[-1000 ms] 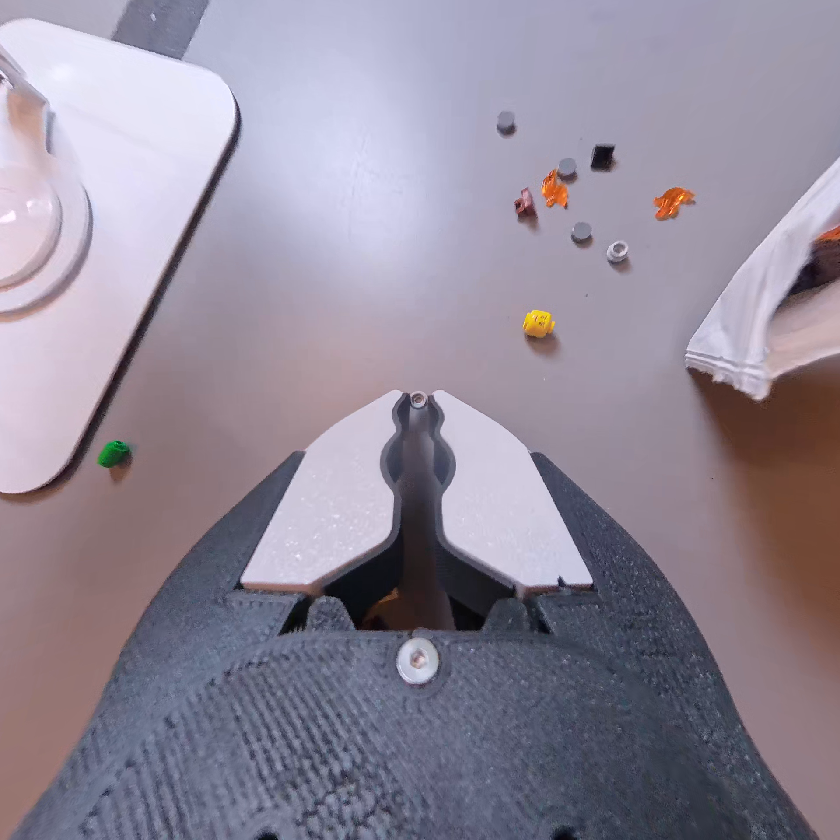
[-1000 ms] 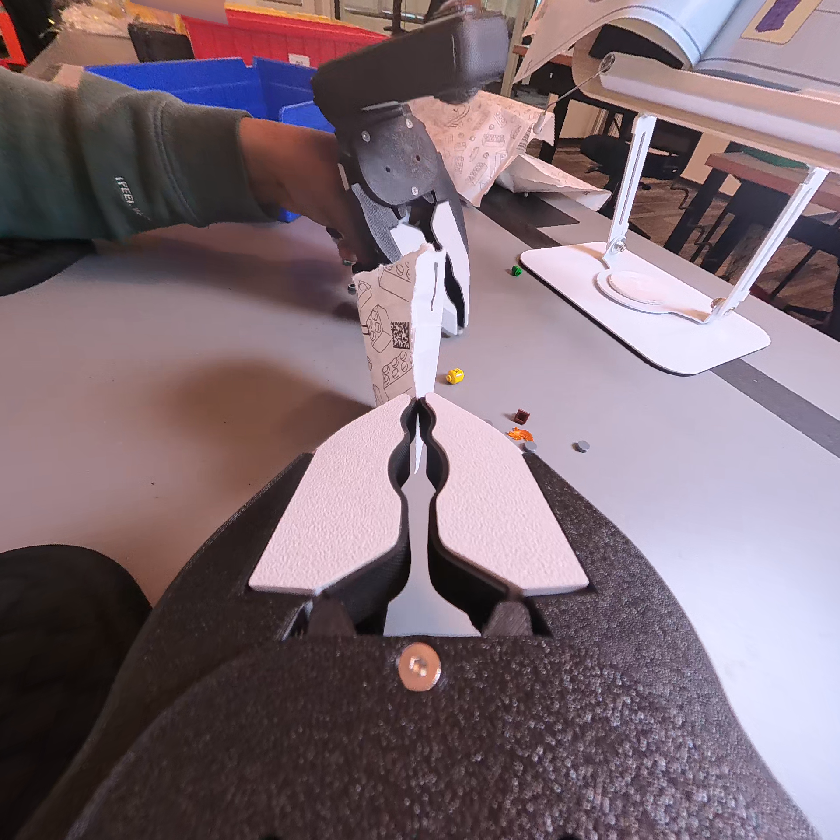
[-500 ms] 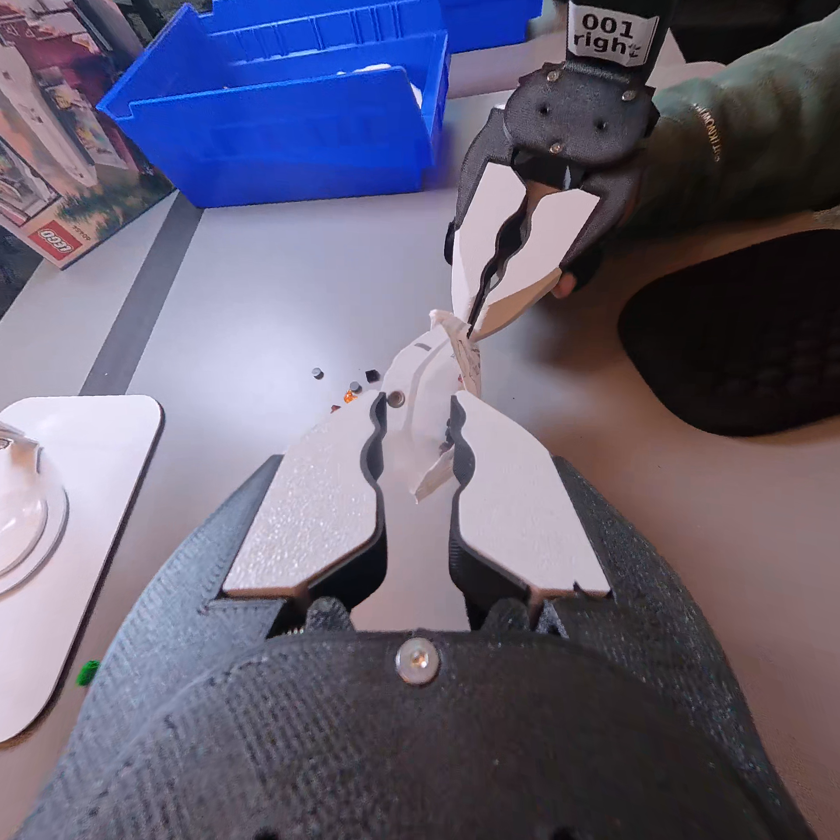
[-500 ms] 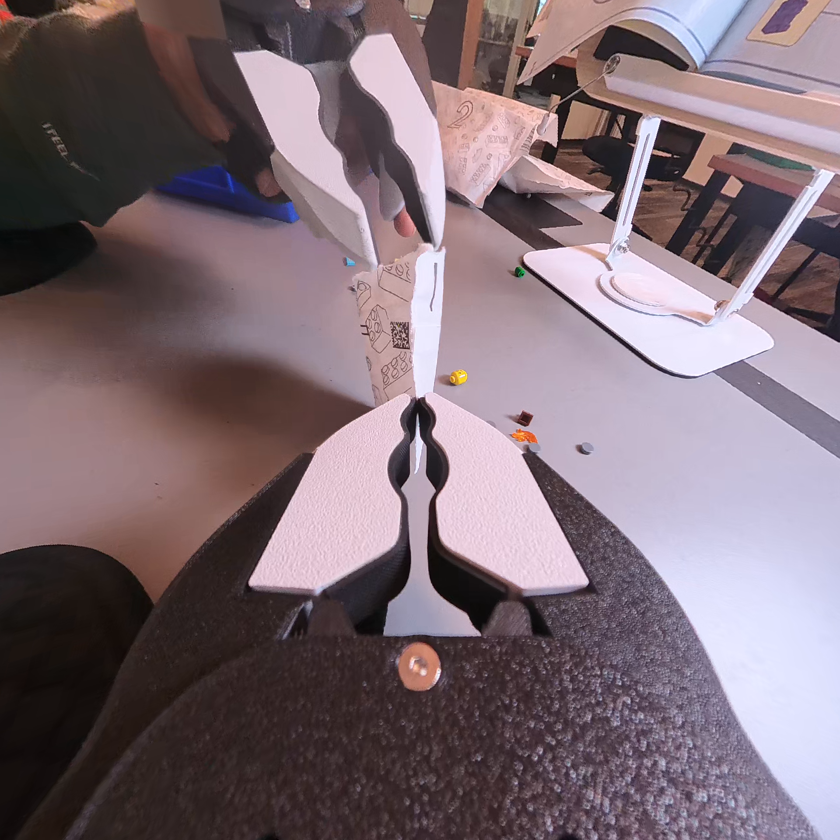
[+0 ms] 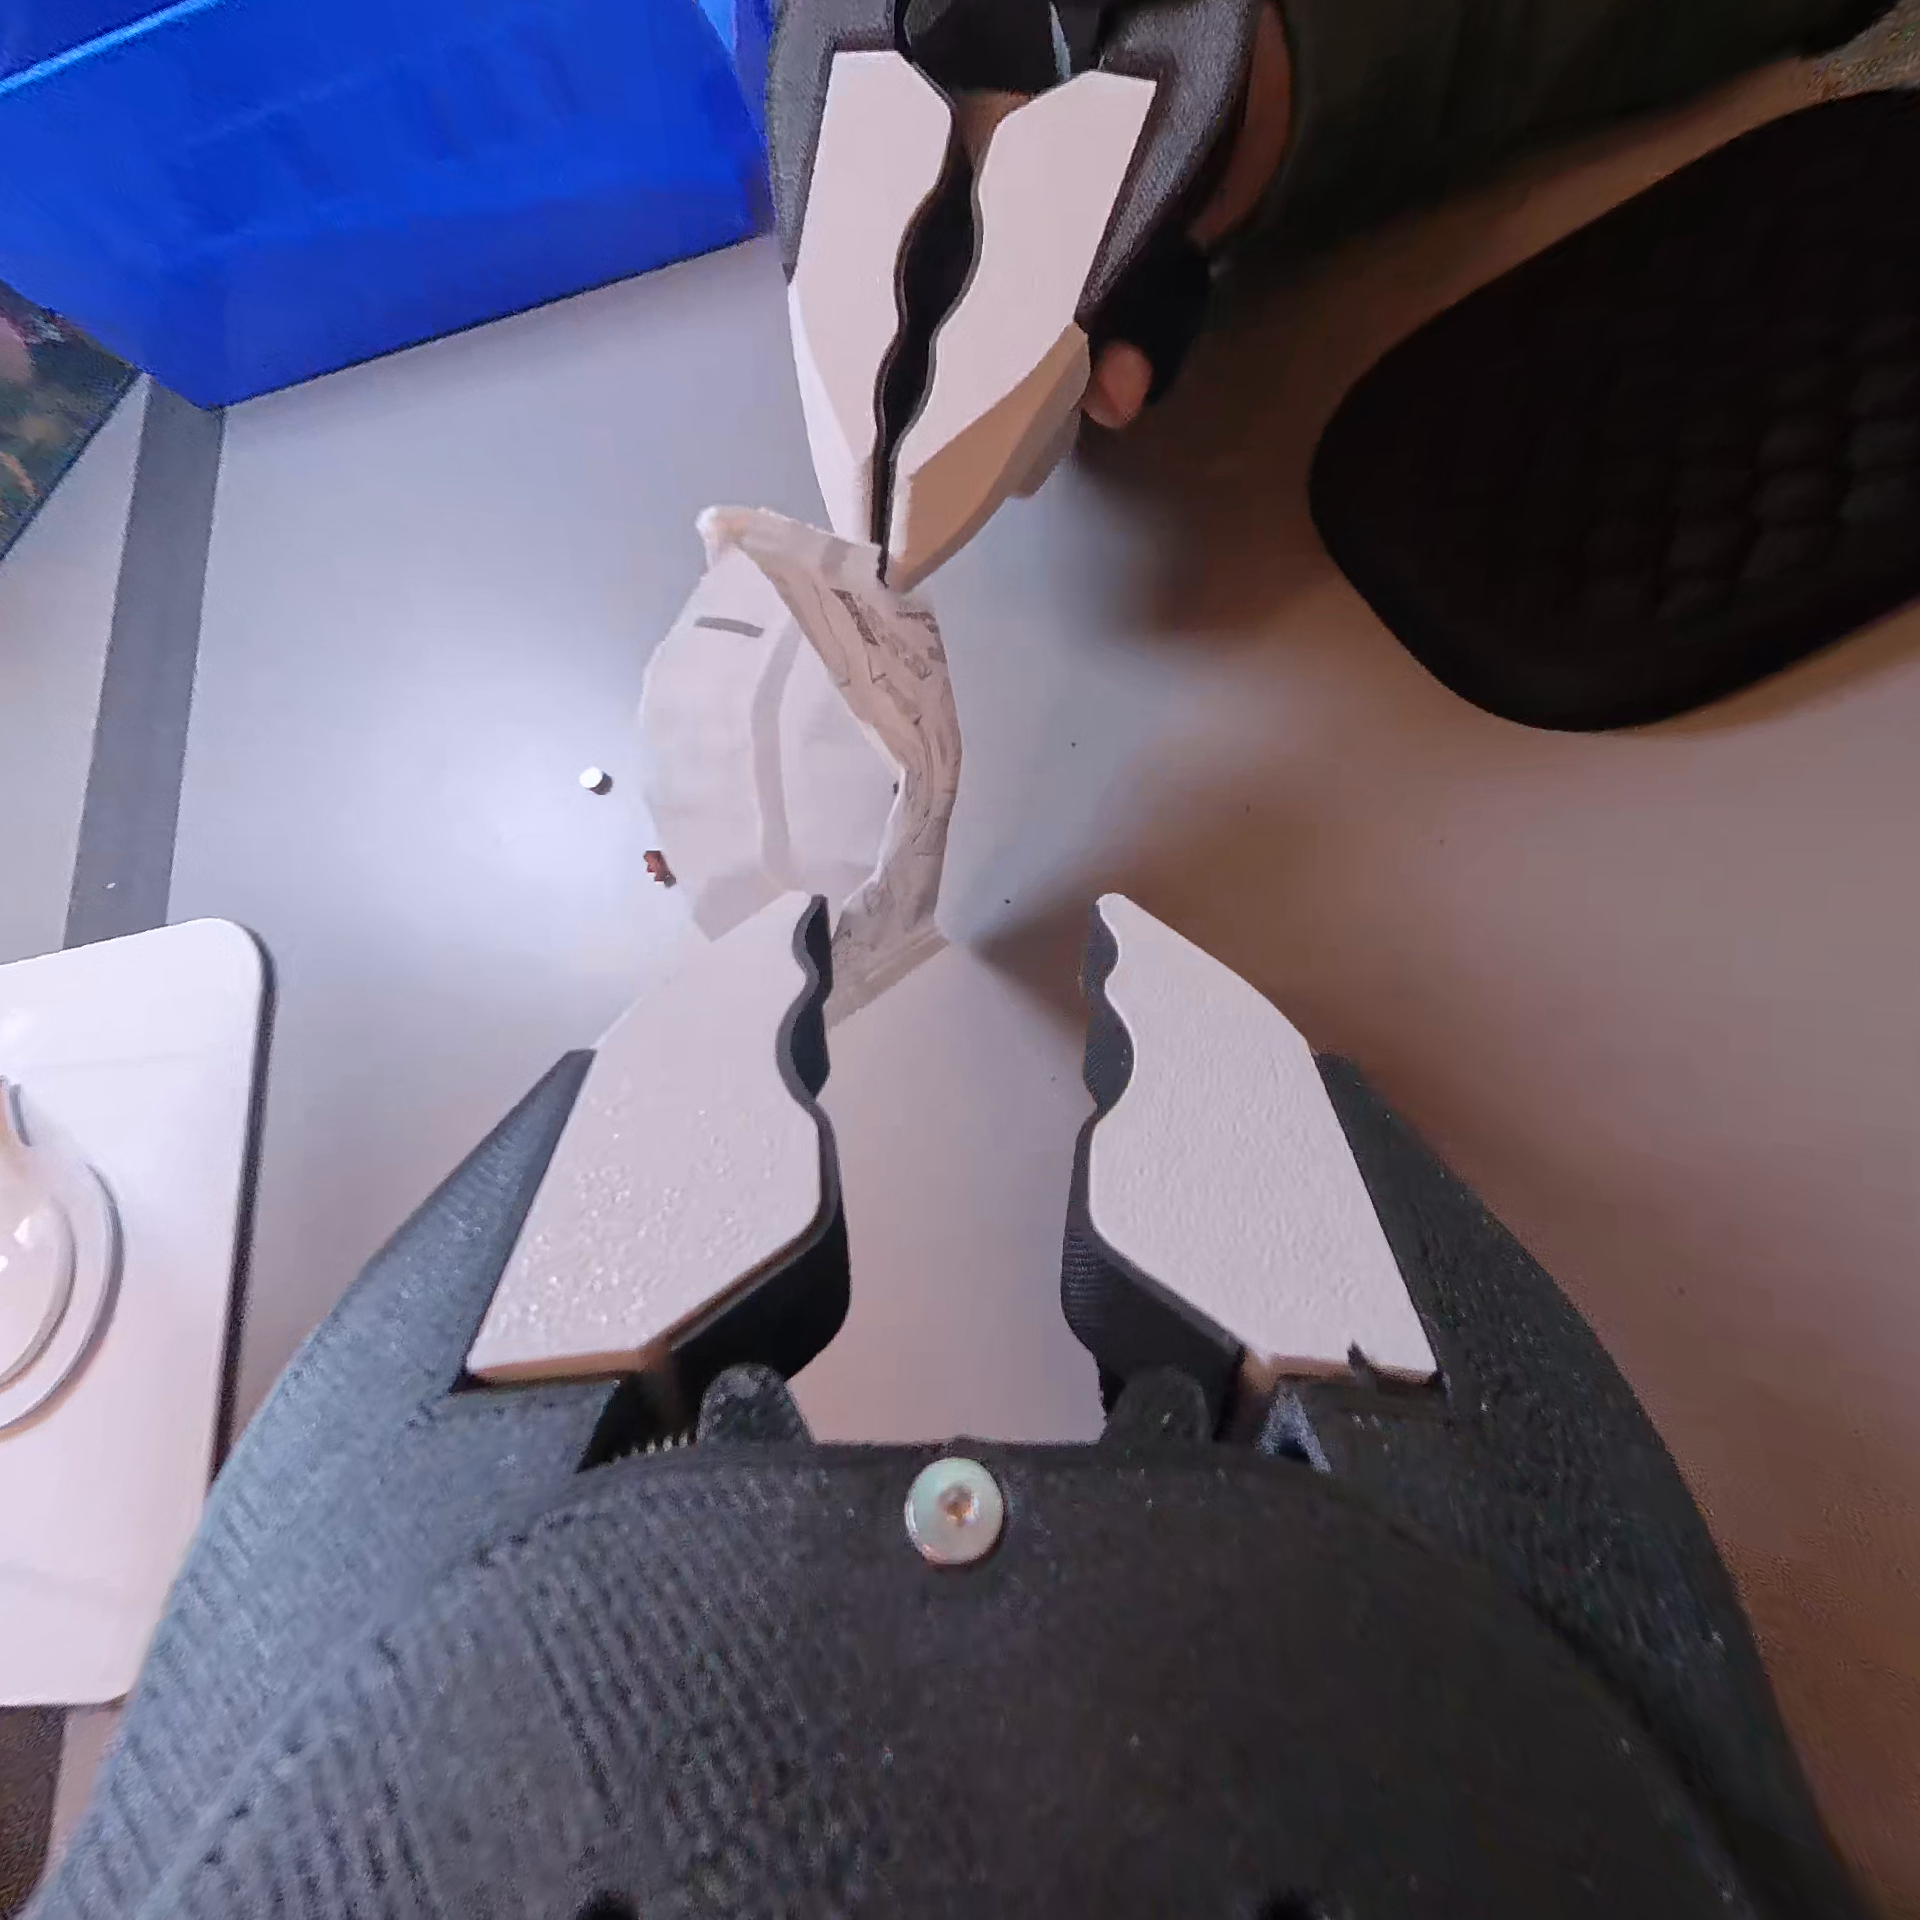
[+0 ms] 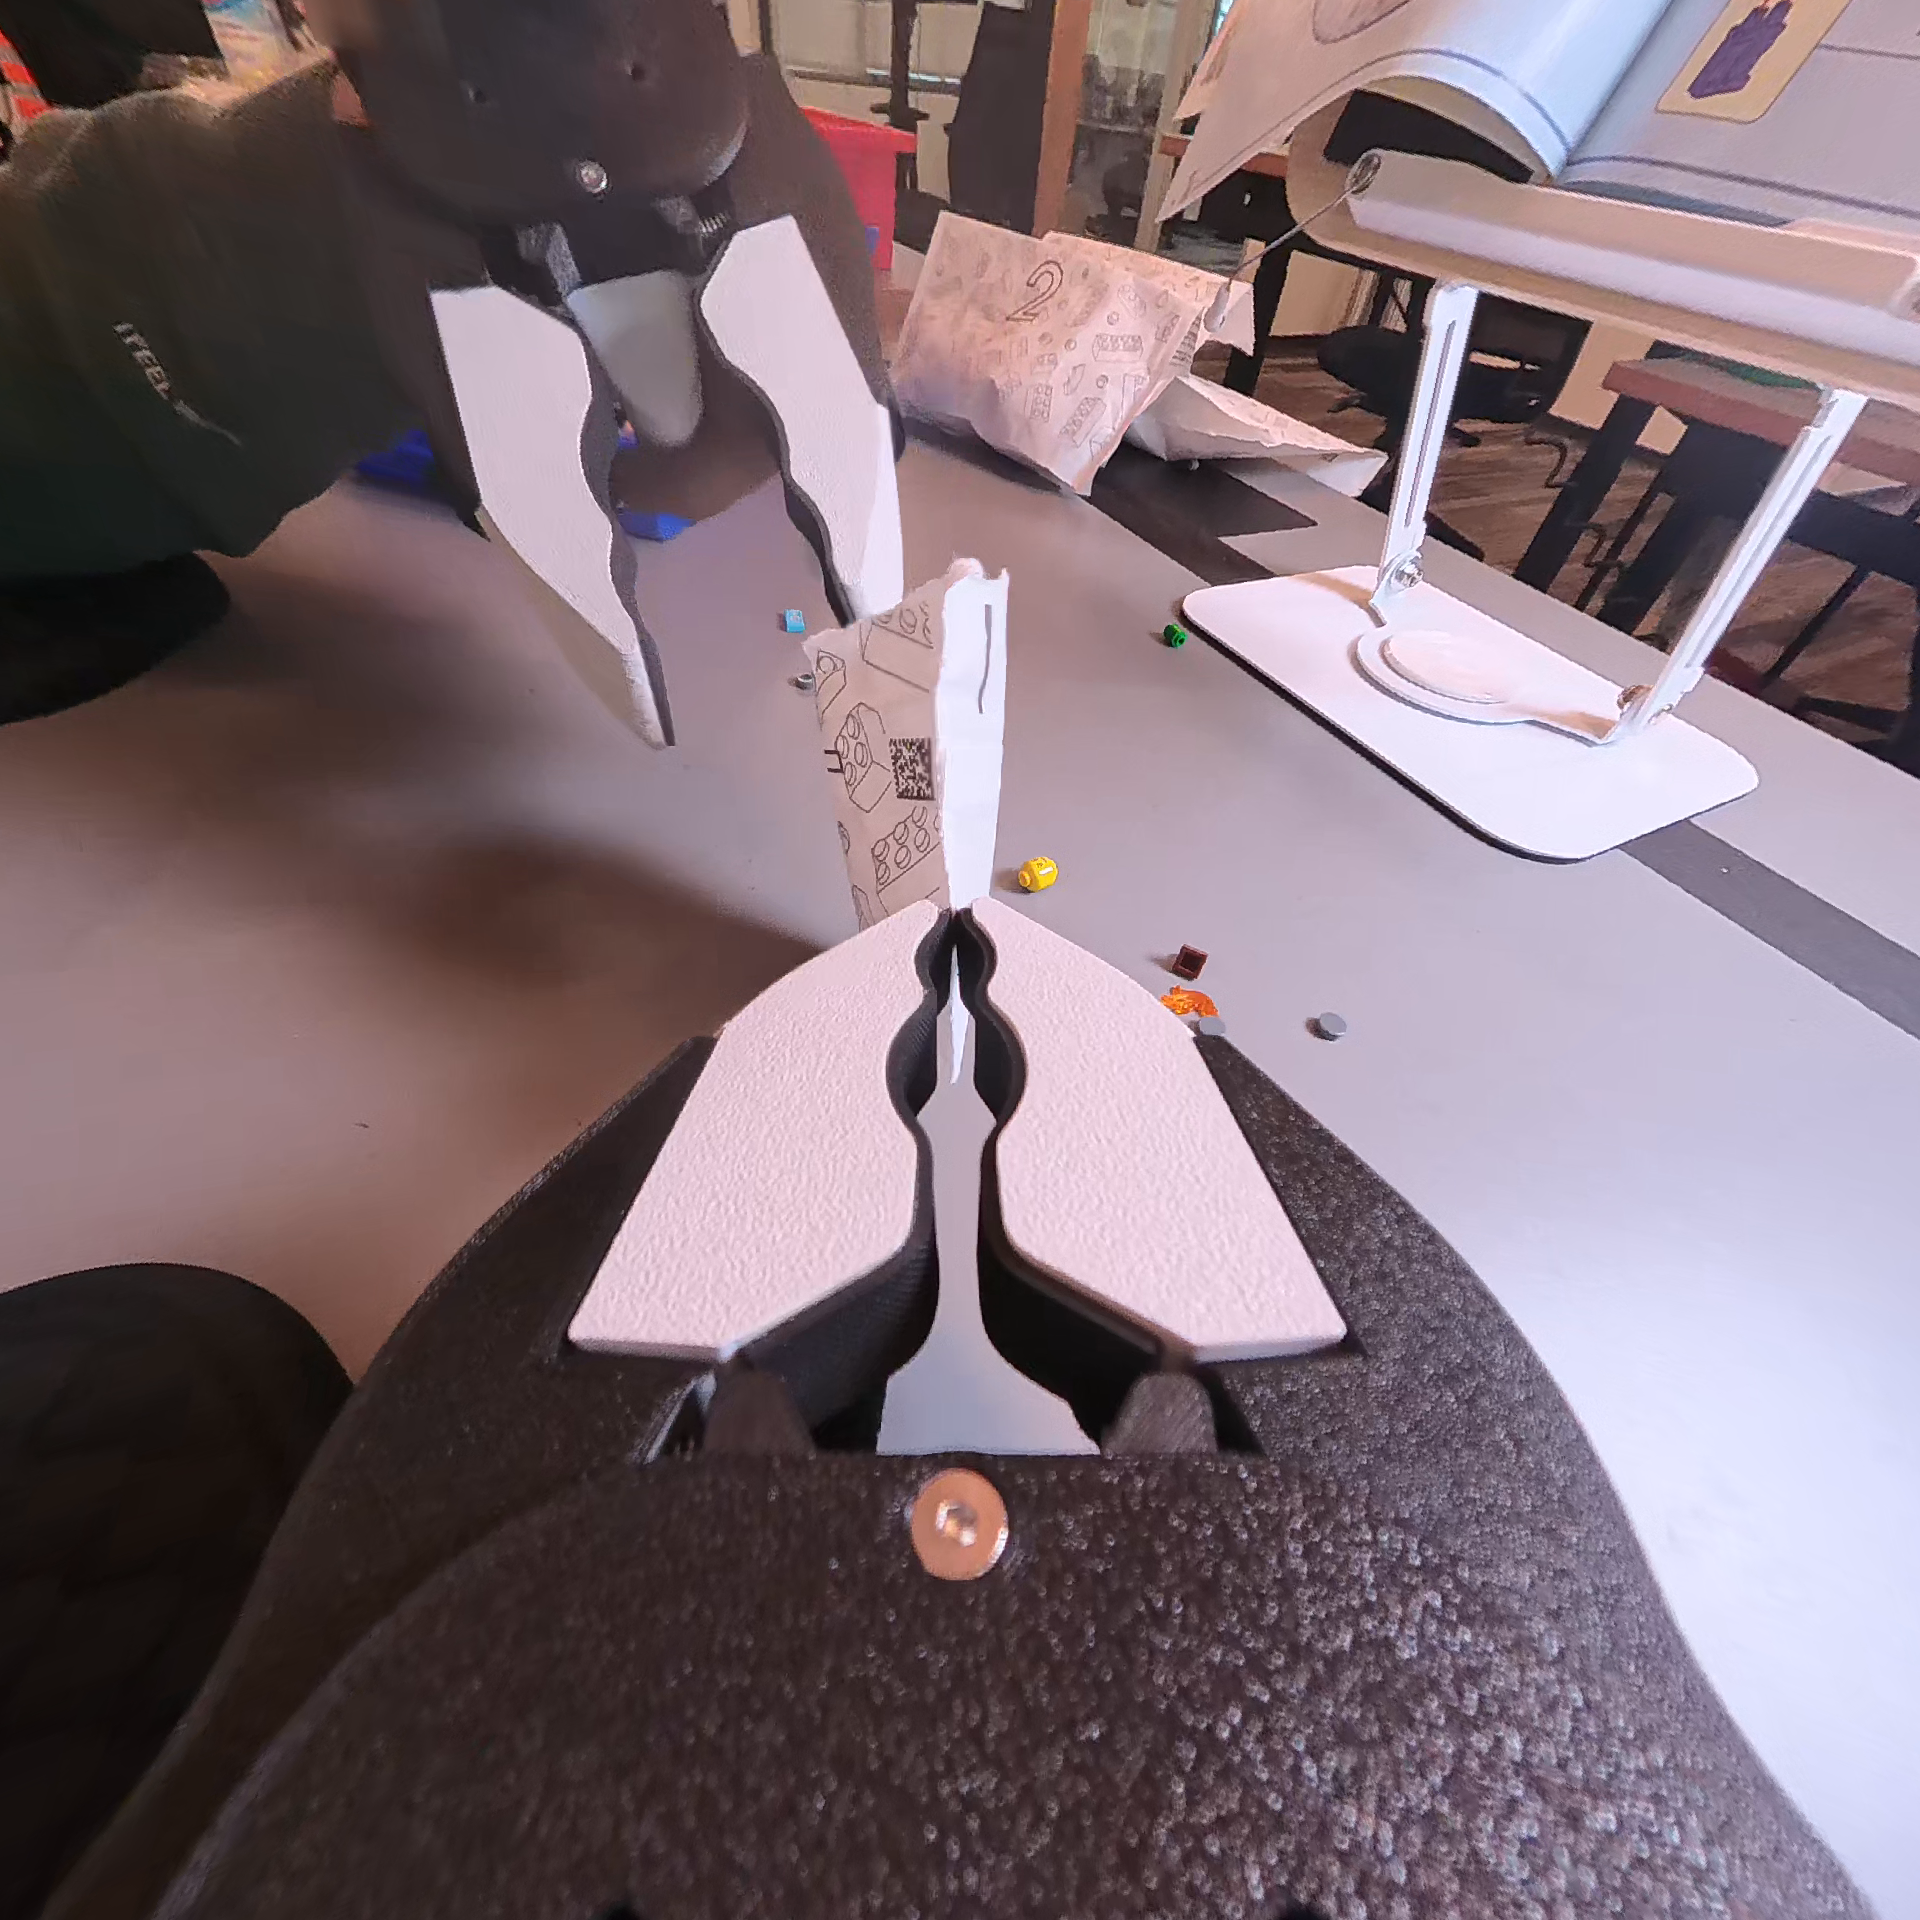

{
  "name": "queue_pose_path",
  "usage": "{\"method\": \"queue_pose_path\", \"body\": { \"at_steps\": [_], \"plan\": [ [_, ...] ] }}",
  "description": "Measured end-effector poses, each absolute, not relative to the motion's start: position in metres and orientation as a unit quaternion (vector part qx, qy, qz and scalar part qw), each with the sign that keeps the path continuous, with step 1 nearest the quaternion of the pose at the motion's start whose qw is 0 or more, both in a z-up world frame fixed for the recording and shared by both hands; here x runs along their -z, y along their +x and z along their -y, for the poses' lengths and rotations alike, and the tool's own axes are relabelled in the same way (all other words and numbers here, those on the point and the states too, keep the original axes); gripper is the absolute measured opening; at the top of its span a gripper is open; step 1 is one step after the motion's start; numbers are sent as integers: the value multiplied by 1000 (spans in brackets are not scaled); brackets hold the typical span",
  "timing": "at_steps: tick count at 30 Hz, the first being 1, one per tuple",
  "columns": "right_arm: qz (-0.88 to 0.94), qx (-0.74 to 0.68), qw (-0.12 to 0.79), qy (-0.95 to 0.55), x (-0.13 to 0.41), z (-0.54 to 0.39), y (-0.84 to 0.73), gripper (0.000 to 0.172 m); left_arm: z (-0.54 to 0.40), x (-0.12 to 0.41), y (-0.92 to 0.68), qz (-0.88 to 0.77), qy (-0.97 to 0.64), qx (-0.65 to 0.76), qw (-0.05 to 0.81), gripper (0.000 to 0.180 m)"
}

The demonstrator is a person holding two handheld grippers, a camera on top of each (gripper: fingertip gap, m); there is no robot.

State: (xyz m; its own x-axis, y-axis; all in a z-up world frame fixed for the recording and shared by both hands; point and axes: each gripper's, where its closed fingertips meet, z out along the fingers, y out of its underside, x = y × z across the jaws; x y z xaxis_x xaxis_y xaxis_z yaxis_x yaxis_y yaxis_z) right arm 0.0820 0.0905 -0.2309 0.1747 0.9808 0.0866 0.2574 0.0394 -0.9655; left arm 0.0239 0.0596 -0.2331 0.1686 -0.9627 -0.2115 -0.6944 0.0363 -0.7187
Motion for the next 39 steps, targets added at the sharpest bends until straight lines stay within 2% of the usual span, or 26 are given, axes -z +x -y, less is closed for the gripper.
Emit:
{"method": "queue_pose_path", "body": {
  "at_steps": [4,6,8,16,23,30,39],
  "plan": [
    [525,-367,493,-589,231,-92,83,1,-83,211,-6,-579,-693,129,410,33],
    [523,-366,492,-592,232,-93,83,1,-117,191,-42,-493,-737,87,455,23],
    [520,-366,491,-596,233,-95,82,1,-151,186,-89,-391,-789,44,472,21],
    [521,-367,490,-595,233,-95,83,1,-219,278,-147,-191,-906,66,372,29],
    [522,-369,488,-594,233,-94,84,1,-241,306,-150,-175,-919,54,349,26],
    [521,-369,487,-596,233,-95,85,1,-245,307,-155,-186,-915,32,357,1],
    [520,-367,489,-597,233,-96,84,1,-234,298,-147,-224,-904,46,363,0]
  ]
}}
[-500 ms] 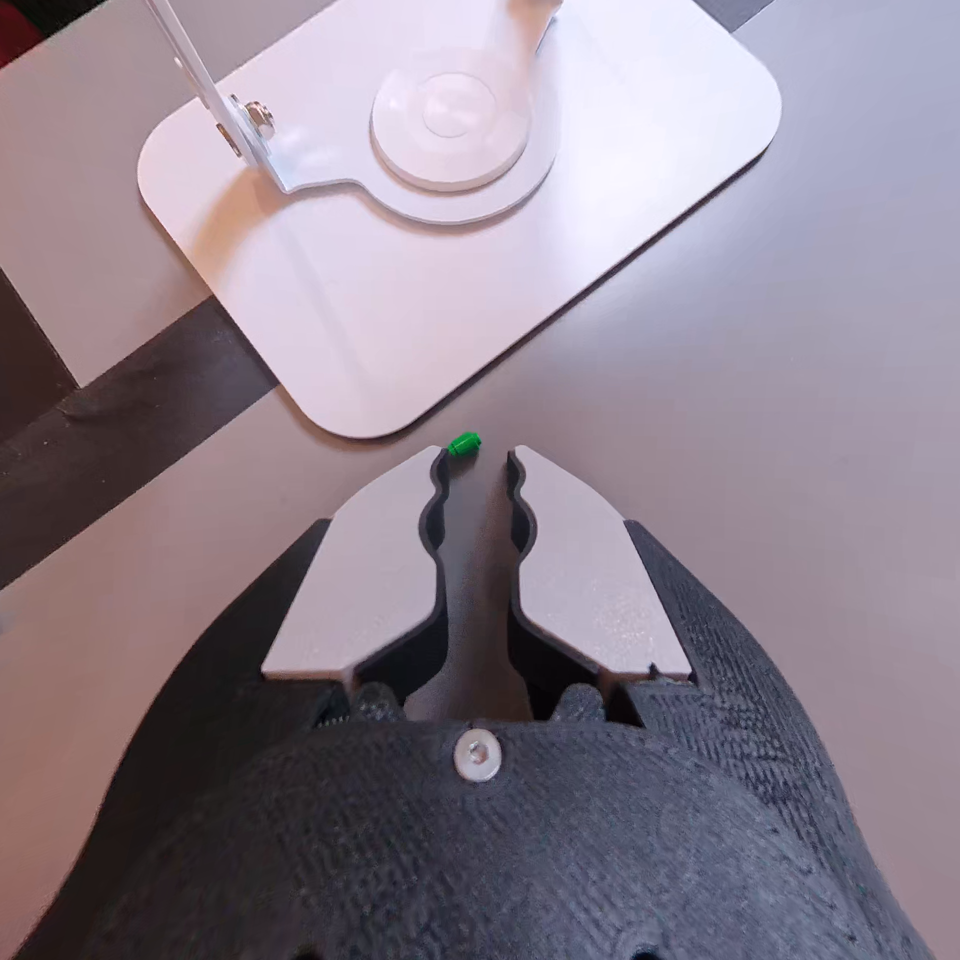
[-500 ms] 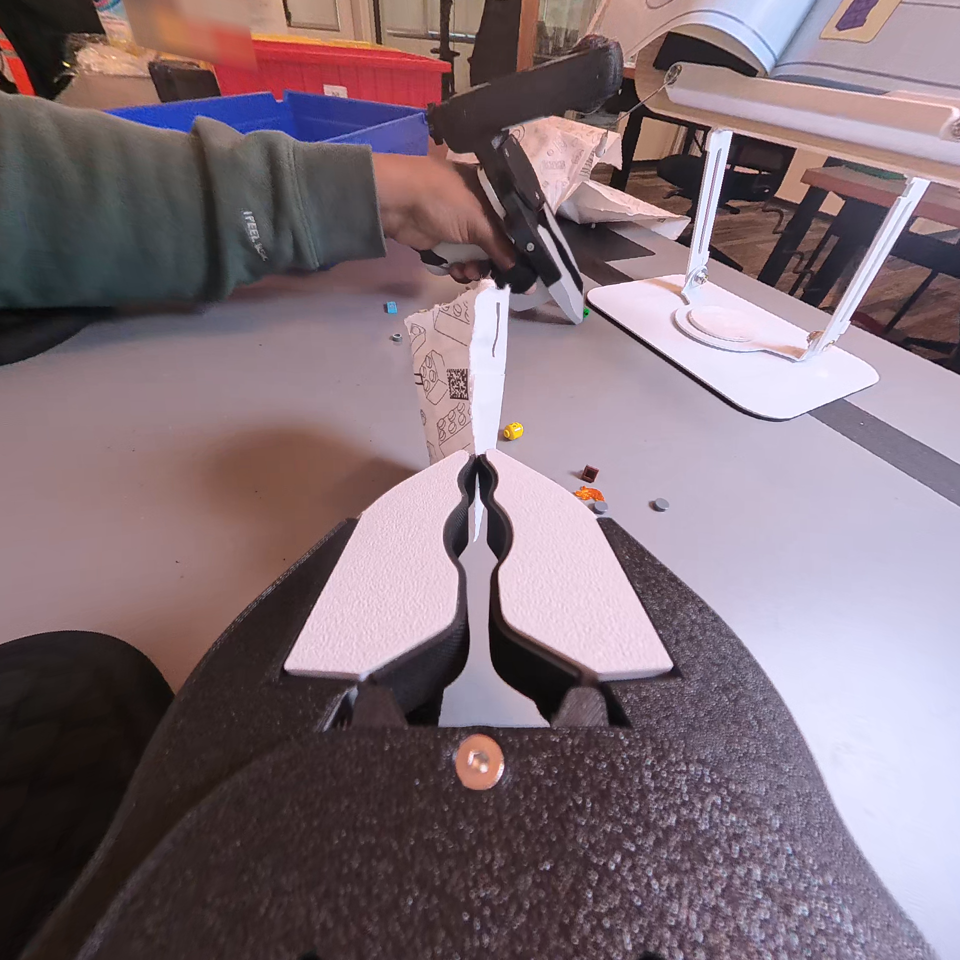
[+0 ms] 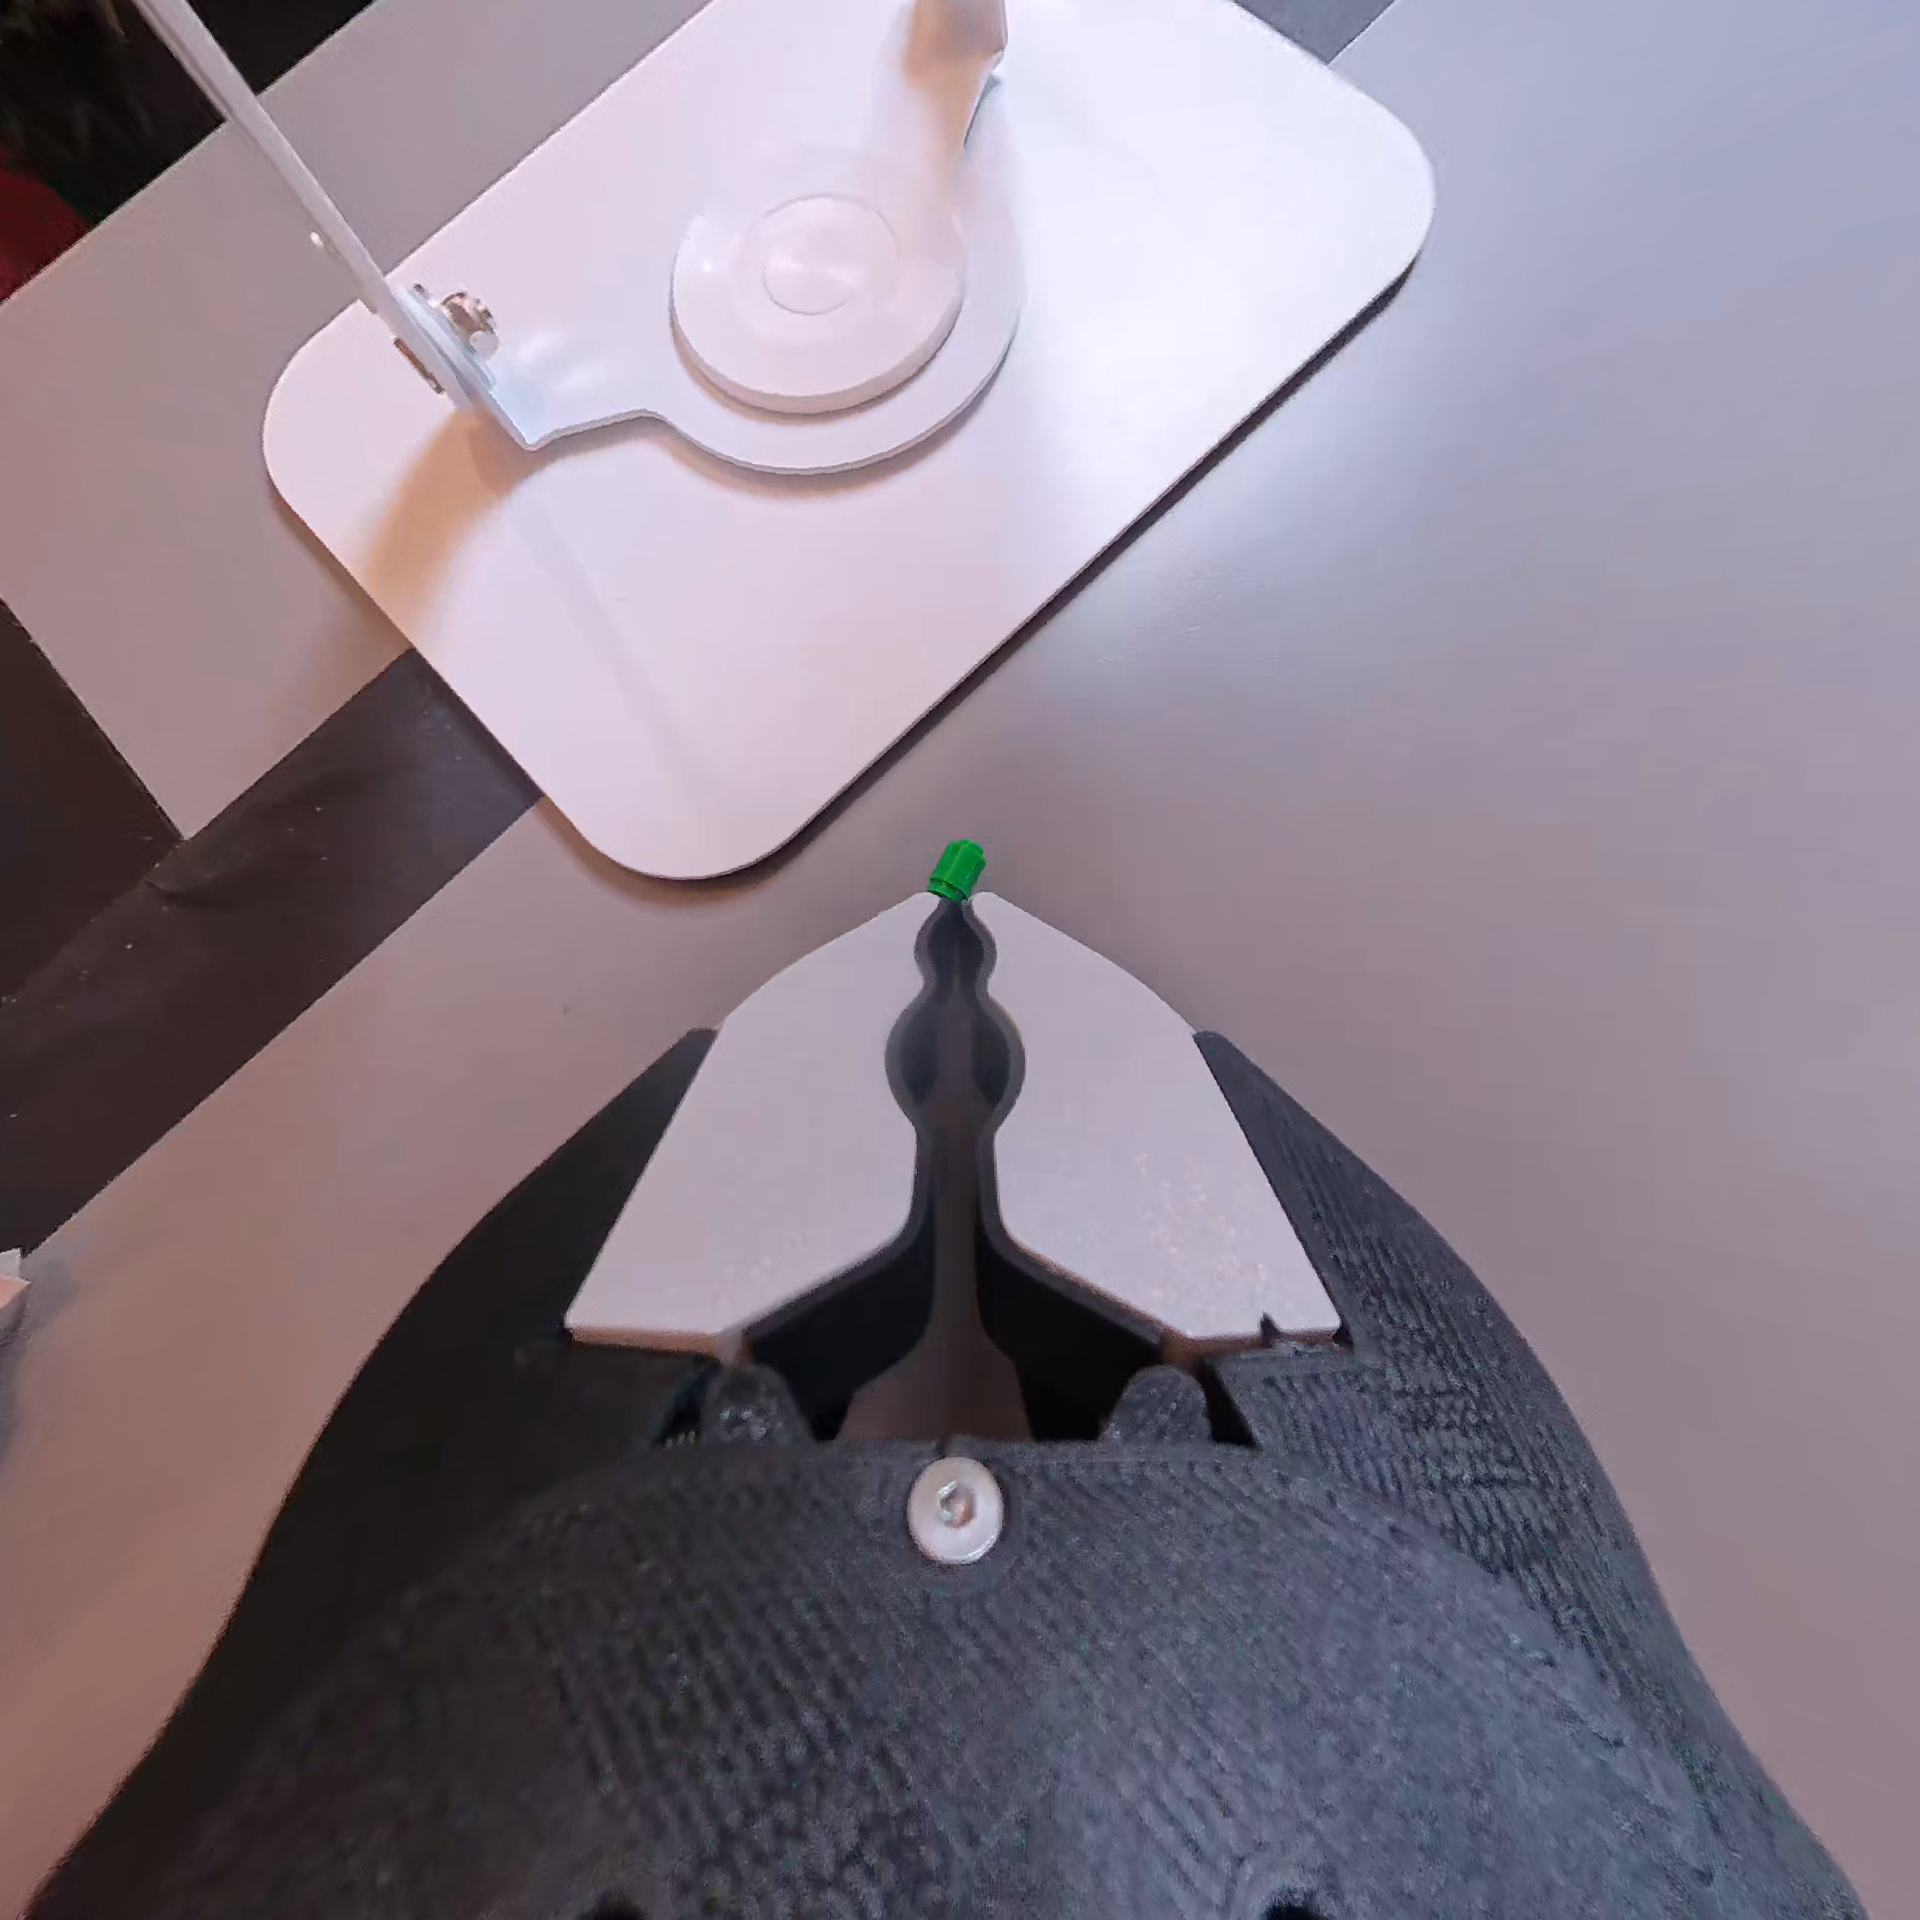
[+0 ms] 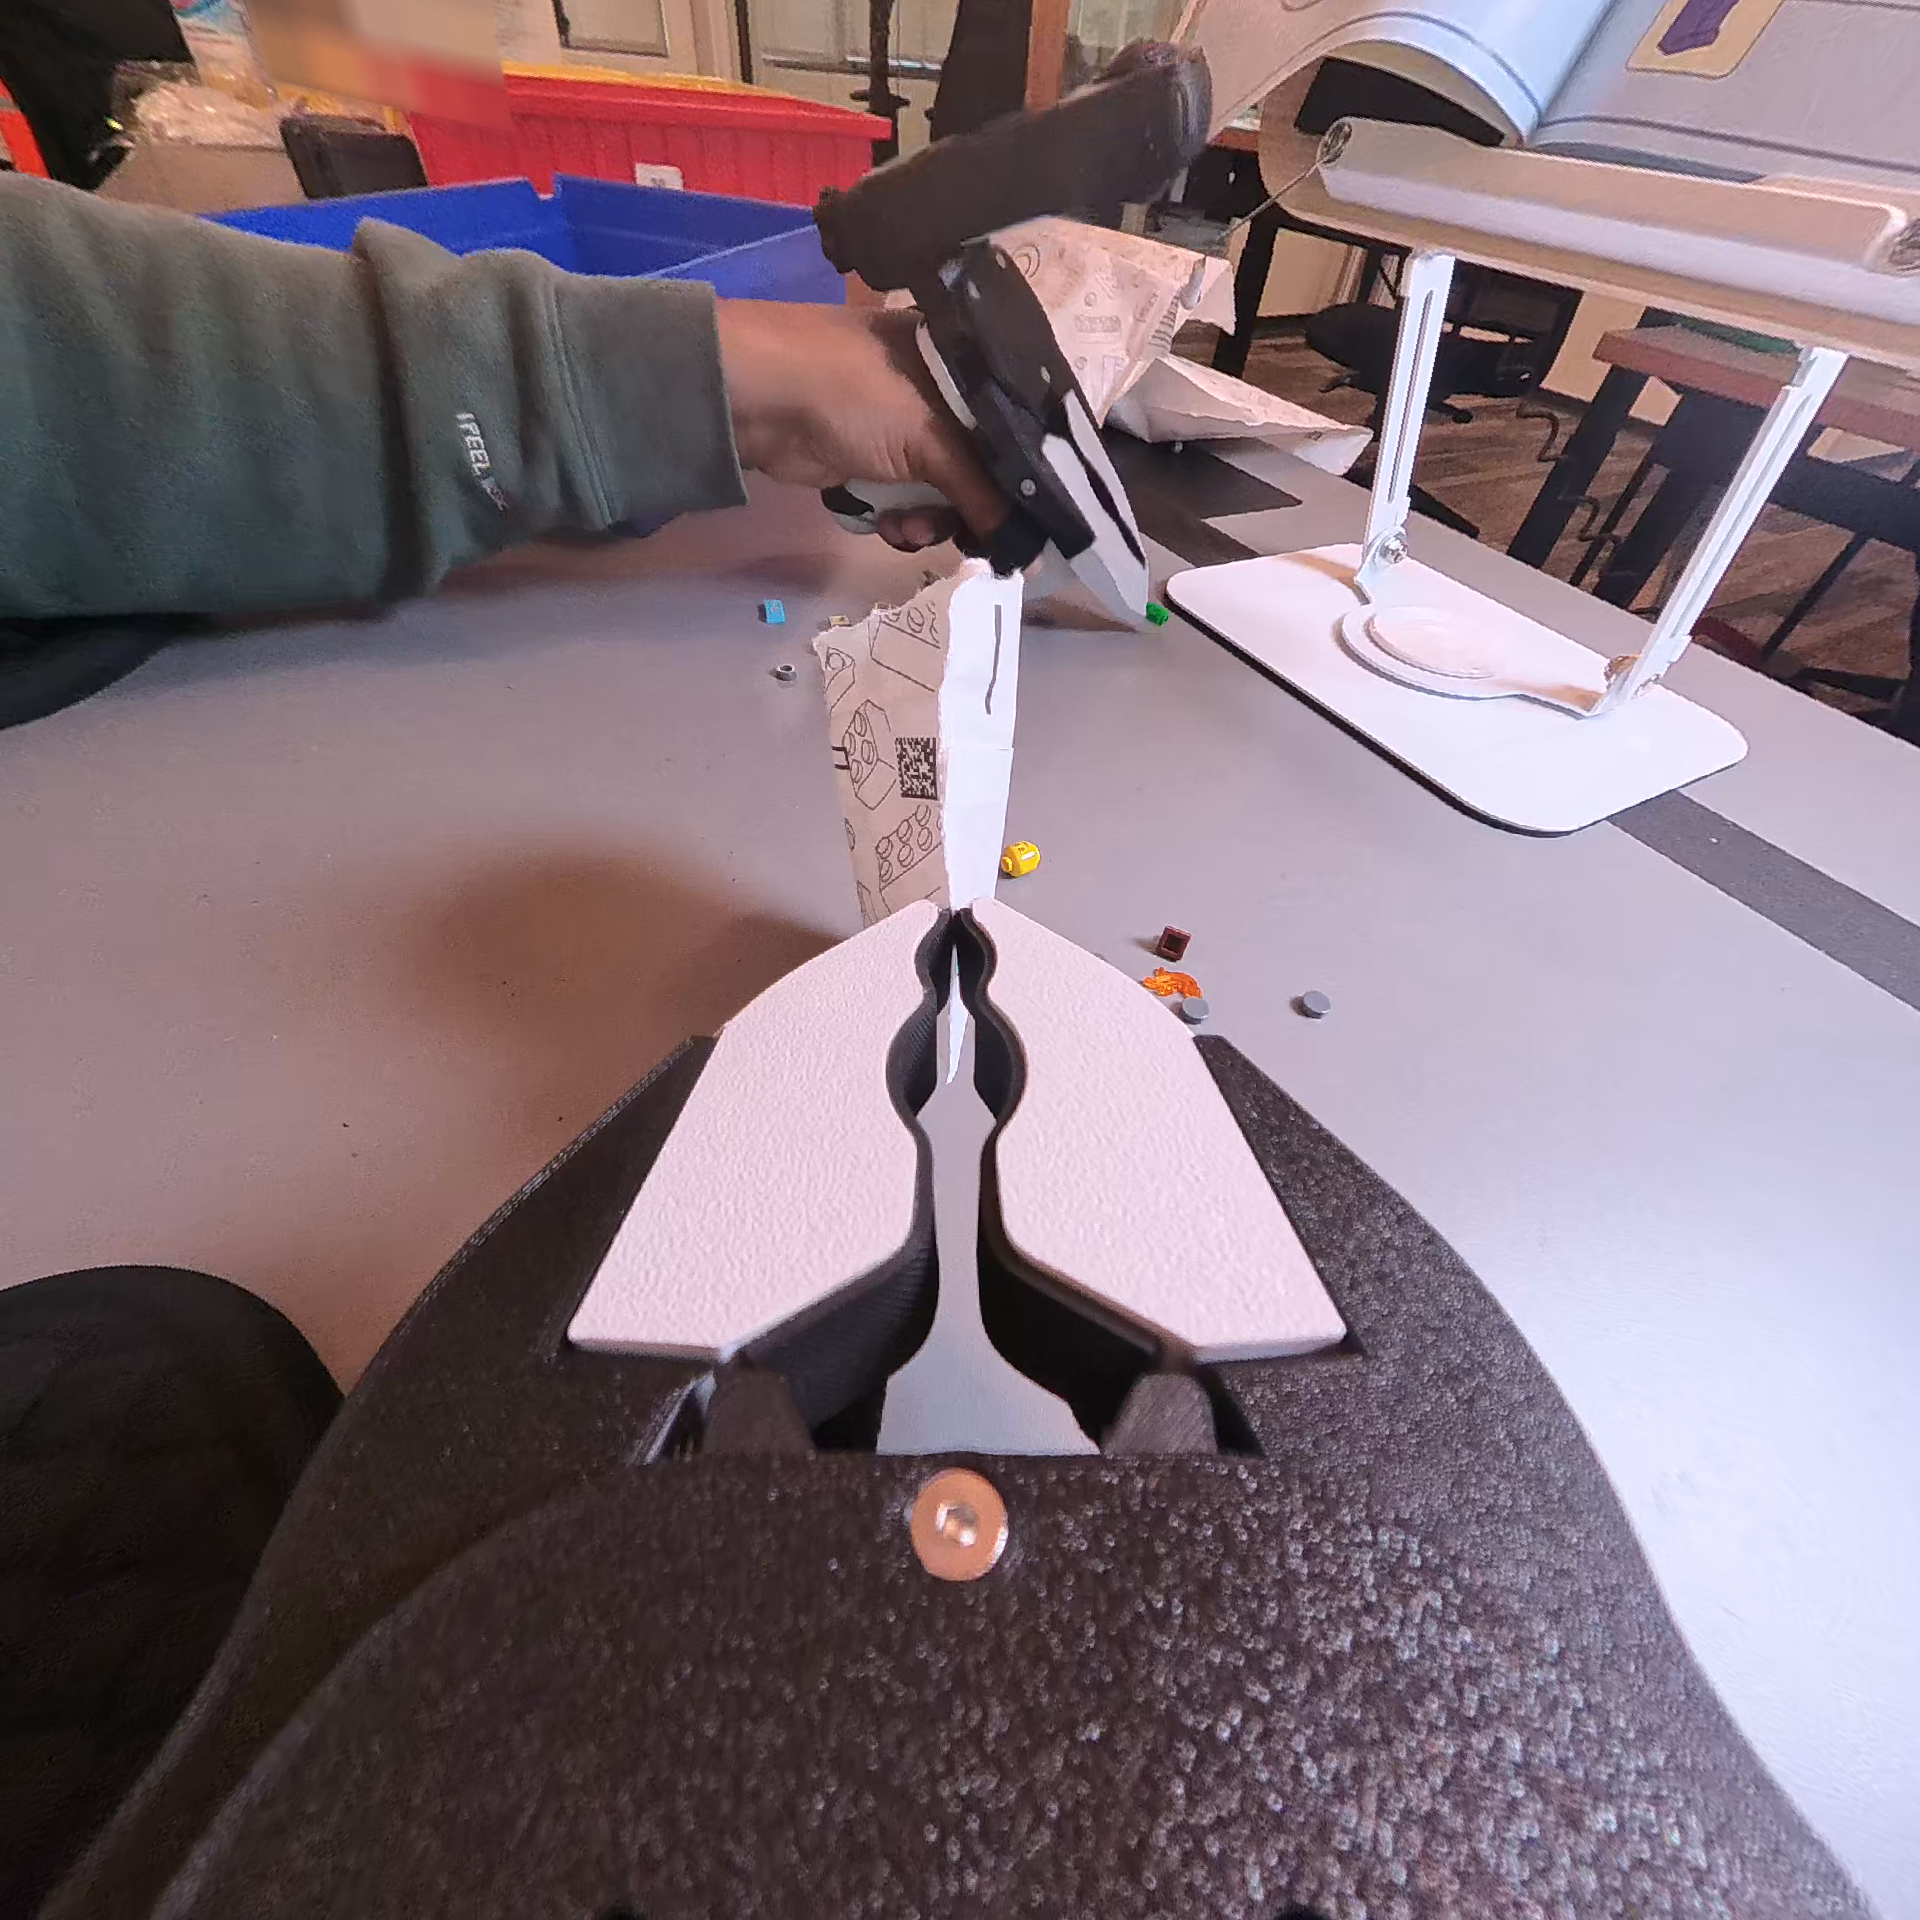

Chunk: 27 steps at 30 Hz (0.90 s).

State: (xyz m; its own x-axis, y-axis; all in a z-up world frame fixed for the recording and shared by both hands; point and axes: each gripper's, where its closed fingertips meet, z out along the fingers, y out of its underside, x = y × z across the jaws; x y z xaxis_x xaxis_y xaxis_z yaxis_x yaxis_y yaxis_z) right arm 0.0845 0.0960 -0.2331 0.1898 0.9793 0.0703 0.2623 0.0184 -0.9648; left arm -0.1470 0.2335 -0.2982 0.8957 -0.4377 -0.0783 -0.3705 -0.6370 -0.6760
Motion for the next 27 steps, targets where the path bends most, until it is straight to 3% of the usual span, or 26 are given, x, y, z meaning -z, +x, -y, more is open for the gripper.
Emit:
{"method": "queue_pose_path", "body": {
  "at_steps": [10,19,24,27],
  "plan": [
    [518,-367,490,-598,233,-97,84,1,-127,192,-13,-440,-737,223,462,1],
    [514,-365,495,-598,232,-97,84,1,-95,224,33,-510,-730,195,412,15],
    [510,-373,492,-599,231,-98,85,1,-109,203,-7,-464,-751,158,443,17],
    [512,-372,491,-598,231,-98,85,1,-111,223,-69,-434,-817,80,371,19]
  ]
}}
